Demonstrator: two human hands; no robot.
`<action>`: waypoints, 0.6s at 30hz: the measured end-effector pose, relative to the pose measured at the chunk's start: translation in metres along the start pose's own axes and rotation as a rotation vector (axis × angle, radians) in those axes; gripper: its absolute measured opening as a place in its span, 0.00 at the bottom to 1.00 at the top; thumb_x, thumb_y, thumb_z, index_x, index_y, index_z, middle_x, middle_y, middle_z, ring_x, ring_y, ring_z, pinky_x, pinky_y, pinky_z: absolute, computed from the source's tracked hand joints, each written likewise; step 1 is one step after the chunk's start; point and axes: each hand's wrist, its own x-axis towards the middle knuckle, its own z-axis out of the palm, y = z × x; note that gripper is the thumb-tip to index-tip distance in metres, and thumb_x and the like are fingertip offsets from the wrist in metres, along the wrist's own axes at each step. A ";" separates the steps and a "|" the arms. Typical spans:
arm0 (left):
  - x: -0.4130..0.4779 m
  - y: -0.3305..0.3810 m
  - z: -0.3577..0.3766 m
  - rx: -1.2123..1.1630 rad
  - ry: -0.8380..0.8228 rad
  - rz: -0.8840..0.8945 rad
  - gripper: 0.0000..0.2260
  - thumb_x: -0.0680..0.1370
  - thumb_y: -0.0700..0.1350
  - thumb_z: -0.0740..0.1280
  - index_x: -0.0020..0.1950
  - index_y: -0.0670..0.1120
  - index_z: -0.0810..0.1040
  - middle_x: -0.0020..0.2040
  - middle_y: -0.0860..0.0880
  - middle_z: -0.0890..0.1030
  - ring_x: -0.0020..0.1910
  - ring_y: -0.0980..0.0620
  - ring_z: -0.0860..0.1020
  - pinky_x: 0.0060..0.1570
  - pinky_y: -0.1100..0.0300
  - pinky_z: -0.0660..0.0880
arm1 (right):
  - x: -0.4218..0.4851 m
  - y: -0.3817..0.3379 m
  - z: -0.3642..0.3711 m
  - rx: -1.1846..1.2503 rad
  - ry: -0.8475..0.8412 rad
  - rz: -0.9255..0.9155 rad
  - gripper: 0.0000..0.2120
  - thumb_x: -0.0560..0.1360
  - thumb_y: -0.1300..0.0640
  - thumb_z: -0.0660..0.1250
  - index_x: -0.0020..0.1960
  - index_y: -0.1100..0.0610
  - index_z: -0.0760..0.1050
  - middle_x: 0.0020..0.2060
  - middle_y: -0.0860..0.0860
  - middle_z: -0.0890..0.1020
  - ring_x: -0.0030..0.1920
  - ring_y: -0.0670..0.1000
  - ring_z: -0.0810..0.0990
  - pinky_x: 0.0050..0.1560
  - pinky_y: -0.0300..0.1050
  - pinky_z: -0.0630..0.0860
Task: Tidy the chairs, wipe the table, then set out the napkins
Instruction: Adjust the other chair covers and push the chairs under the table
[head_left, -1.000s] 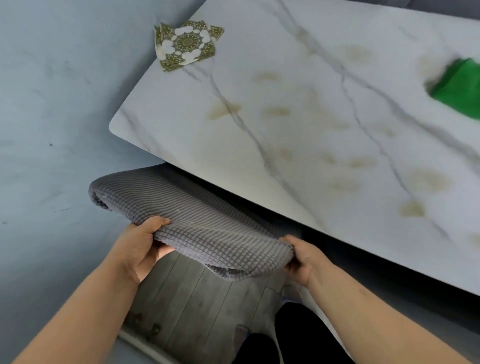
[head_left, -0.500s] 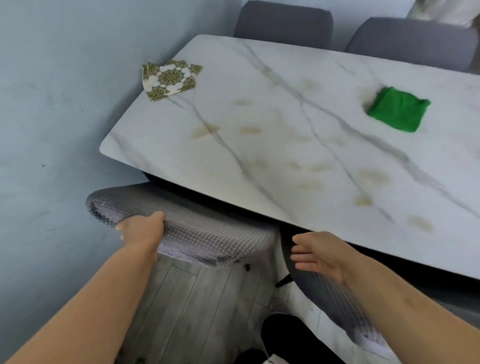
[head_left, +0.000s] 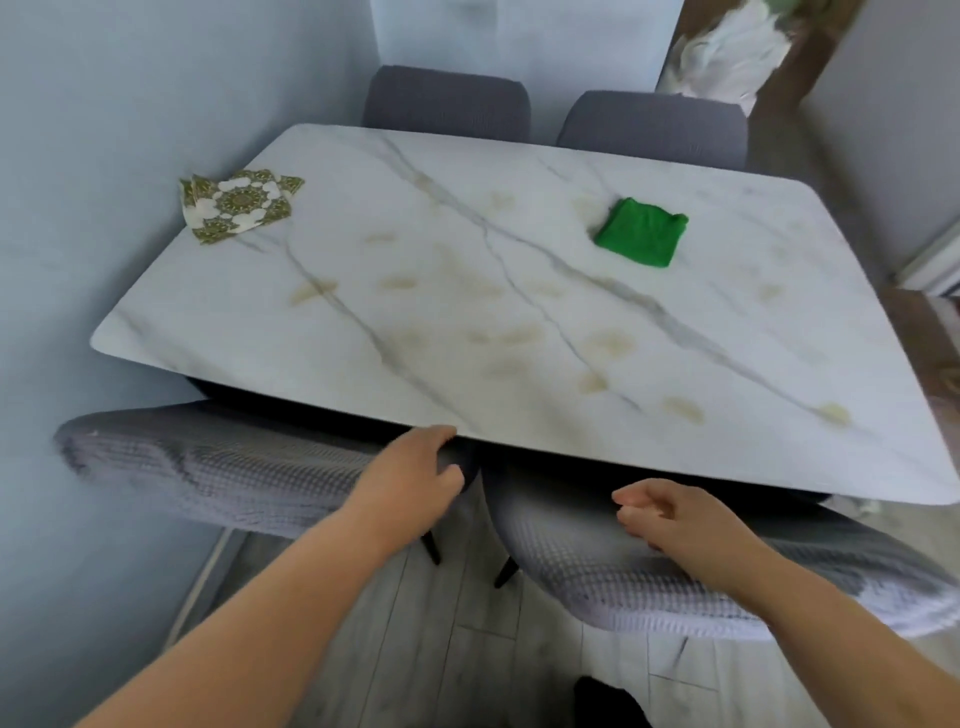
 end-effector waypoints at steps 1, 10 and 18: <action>-0.004 0.011 0.008 0.023 -0.070 0.072 0.25 0.75 0.44 0.63 0.73 0.48 0.67 0.71 0.49 0.71 0.69 0.52 0.68 0.63 0.66 0.61 | -0.002 0.001 -0.003 -0.062 -0.028 -0.041 0.07 0.72 0.45 0.68 0.50 0.40 0.78 0.44 0.38 0.83 0.44 0.35 0.80 0.50 0.37 0.74; -0.013 0.063 0.083 -0.561 -0.556 -0.774 0.26 0.76 0.57 0.66 0.66 0.41 0.67 0.59 0.35 0.76 0.51 0.38 0.80 0.46 0.47 0.81 | -0.036 0.063 -0.062 -0.587 -0.263 -0.216 0.38 0.60 0.25 0.65 0.67 0.34 0.63 0.58 0.29 0.71 0.59 0.36 0.70 0.59 0.37 0.67; -0.008 0.085 0.113 -0.856 -0.393 -0.948 0.04 0.78 0.35 0.64 0.48 0.34 0.74 0.34 0.39 0.82 0.31 0.44 0.82 0.24 0.53 0.80 | -0.038 0.094 -0.071 -0.815 -0.200 -0.406 0.26 0.75 0.51 0.65 0.71 0.41 0.62 0.64 0.41 0.77 0.61 0.46 0.76 0.61 0.45 0.72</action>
